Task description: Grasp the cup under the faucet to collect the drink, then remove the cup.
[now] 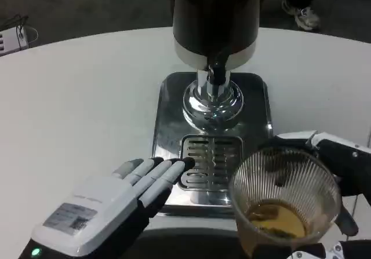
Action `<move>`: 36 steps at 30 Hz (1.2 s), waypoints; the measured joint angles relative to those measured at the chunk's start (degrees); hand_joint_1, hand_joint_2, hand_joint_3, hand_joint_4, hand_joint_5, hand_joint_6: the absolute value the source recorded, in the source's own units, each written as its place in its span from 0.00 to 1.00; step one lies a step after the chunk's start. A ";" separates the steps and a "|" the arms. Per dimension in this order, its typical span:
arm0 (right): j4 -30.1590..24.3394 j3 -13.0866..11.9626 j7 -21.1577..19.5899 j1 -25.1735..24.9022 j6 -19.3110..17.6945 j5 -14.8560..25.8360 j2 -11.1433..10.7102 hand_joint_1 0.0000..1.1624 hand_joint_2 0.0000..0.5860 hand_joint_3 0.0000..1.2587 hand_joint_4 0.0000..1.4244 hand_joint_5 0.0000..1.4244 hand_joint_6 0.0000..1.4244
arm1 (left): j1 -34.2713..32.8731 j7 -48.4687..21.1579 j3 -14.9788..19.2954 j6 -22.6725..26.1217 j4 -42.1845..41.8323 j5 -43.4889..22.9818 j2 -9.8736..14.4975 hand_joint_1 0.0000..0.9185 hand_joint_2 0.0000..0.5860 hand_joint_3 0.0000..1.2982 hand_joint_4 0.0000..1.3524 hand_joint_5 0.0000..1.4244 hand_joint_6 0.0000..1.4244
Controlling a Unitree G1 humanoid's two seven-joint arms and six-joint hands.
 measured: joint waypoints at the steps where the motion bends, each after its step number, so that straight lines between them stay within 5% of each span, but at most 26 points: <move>1: -0.02 0.00 0.00 0.06 0.00 -0.01 0.00 0.82 0.40 0.87 0.95 1.00 1.00 | 0.10 0.00 0.05 -0.01 -0.01 -0.02 0.00 0.00 0.12 0.00 0.00 0.00 0.00; 36: -0.12 -0.04 0.01 -0.47 0.00 -0.02 0.00 0.81 0.41 0.88 0.96 1.00 1.00 | 0.00 -0.59 0.66 -0.07 -0.44 -0.95 0.25 0.00 0.12 0.00 0.00 0.00 0.00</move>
